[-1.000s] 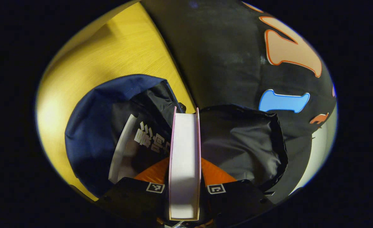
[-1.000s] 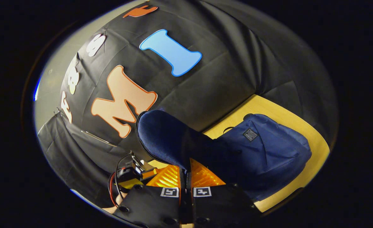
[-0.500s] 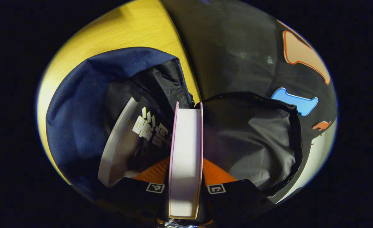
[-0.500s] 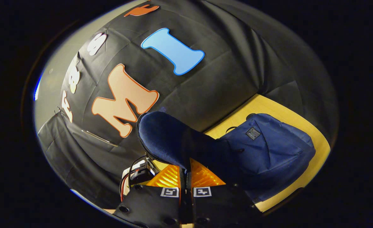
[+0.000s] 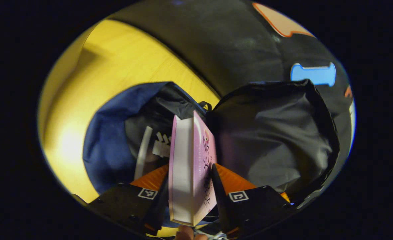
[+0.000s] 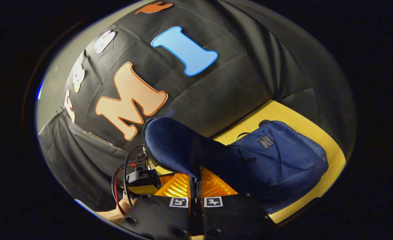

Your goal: Open the schoolbag, grab two books from the bookshelf and put them into the schoolbag.

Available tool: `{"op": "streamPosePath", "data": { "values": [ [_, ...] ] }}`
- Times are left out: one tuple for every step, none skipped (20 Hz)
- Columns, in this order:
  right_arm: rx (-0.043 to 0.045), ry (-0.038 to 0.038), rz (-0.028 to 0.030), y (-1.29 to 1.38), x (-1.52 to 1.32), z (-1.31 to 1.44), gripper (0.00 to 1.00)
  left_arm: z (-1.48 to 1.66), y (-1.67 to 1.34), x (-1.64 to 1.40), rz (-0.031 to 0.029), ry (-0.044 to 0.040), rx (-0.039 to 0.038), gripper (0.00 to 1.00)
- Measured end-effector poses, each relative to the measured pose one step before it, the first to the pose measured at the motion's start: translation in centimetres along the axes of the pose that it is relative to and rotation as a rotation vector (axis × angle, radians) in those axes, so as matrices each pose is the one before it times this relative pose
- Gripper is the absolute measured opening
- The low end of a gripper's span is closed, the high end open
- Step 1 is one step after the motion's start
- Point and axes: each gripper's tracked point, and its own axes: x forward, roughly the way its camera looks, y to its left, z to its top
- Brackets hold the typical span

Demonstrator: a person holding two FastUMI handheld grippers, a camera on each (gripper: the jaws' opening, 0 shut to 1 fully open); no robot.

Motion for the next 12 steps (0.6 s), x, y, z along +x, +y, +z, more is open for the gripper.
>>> {"op": "streamPosePath", "data": {
  "values": [
    [-0.01303,0.00588,-0.00230,-0.126,0.073,-0.306,0.03,0.474,0.691,-0.333,0.04508,-0.01825,0.07751,0.59],
    [-0.01504,0.00711,-0.00355,-0.041,0.059,-0.267,0.03,0.482,0.773,-0.616,0.04127,-0.02211,0.06321,0.69],
    [-0.02165,0.00307,-0.00666,0.044,0.226,-0.365,0.03,0.623,0.270,-0.148,0.02657,-0.03327,0.04849,0.69],
    [-0.01839,0.00650,-0.00601,-0.026,0.196,-0.346,0.03,0.578,0.331,-0.417,0.03046,-0.02870,0.05179,0.70],
    [-0.00999,0.00432,0.00373,0.221,-0.180,-0.330,0.03,0.607,0.520,-0.701,0.02510,-0.02219,0.06340,0.73],
    [-0.01383,0.00319,-0.00284,0.083,0.131,-0.353,0.03,0.837,0.810,-0.960,0.03448,-0.03936,0.06369,0.76],
    [-0.01577,0.00393,-0.00084,0.091,0.146,-0.237,0.03,0.844,0.596,-1.074,0.03146,-0.03148,0.06021,0.80],
    [-0.01578,0.00768,-0.00237,0.112,0.014,-0.294,0.03,1.205,0.740,-1.011,0.03080,-0.03877,0.04149,0.87],
    [-0.01526,0.00212,-0.00304,0.168,0.139,-0.125,0.03,1.335,0.779,-1.505,0.02733,-0.04621,0.03136,0.88],
    [-0.01209,-0.00270,-0.00493,0.039,0.070,0.098,0.03,1.443,0.866,-1.309,0.02227,-0.04500,0.03529,0.89],
    [-0.00842,-0.00117,-0.00544,-0.109,-0.156,-0.023,0.04,1.560,1.044,-1.752,0.02363,-0.05193,0.03496,0.88],
    [-0.00530,-0.00224,-0.00552,0.040,0.070,0.064,0.03,1.581,0.873,-1.335,0.02672,-0.05038,0.03615,0.89]
  ]
}}
